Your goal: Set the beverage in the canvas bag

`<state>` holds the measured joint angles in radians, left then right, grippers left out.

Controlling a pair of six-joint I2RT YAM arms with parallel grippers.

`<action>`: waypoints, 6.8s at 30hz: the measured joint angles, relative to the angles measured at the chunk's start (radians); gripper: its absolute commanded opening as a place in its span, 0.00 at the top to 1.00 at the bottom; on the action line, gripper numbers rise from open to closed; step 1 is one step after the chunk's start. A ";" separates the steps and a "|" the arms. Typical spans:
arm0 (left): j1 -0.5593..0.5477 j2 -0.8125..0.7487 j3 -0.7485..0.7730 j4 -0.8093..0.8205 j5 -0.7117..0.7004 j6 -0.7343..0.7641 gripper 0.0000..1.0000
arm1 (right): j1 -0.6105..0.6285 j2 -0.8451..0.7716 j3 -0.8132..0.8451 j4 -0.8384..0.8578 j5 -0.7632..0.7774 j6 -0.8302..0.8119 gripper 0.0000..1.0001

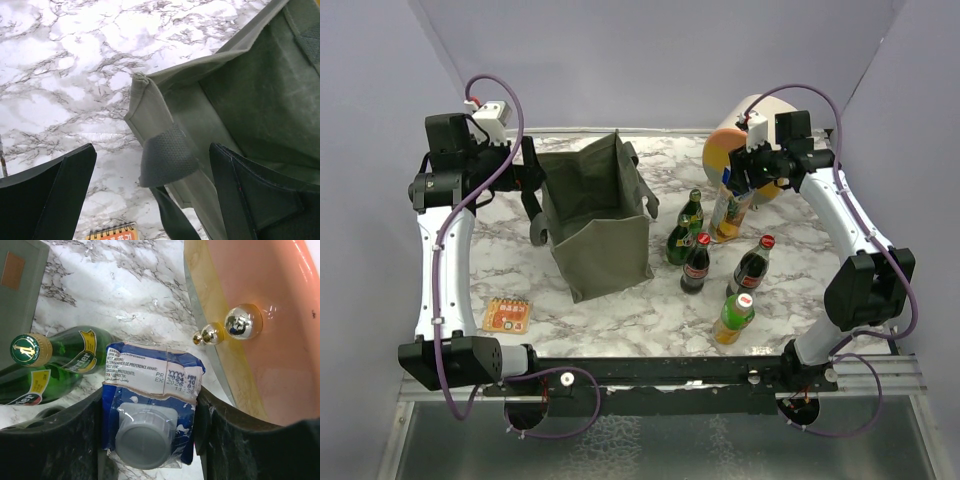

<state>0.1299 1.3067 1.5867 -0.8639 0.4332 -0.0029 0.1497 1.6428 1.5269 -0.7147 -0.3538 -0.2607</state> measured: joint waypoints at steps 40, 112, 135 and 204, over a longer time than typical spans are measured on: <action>0.000 0.187 0.134 0.018 0.079 0.134 0.18 | 0.268 0.134 0.892 -0.200 -0.044 0.120 0.99; -0.003 0.150 0.040 0.096 0.143 0.008 0.47 | 0.721 0.539 0.687 0.183 0.095 0.219 0.99; -0.006 0.114 0.000 0.095 0.143 0.008 0.45 | 0.737 0.559 0.593 0.326 0.064 0.177 0.61; -0.006 0.103 0.055 0.098 0.142 0.028 0.44 | 0.529 0.007 0.450 0.124 0.055 0.035 0.13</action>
<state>0.1242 1.4097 1.6417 -0.7658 0.5751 0.0250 0.6788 1.6501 1.9766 -0.5903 -0.2993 -0.2256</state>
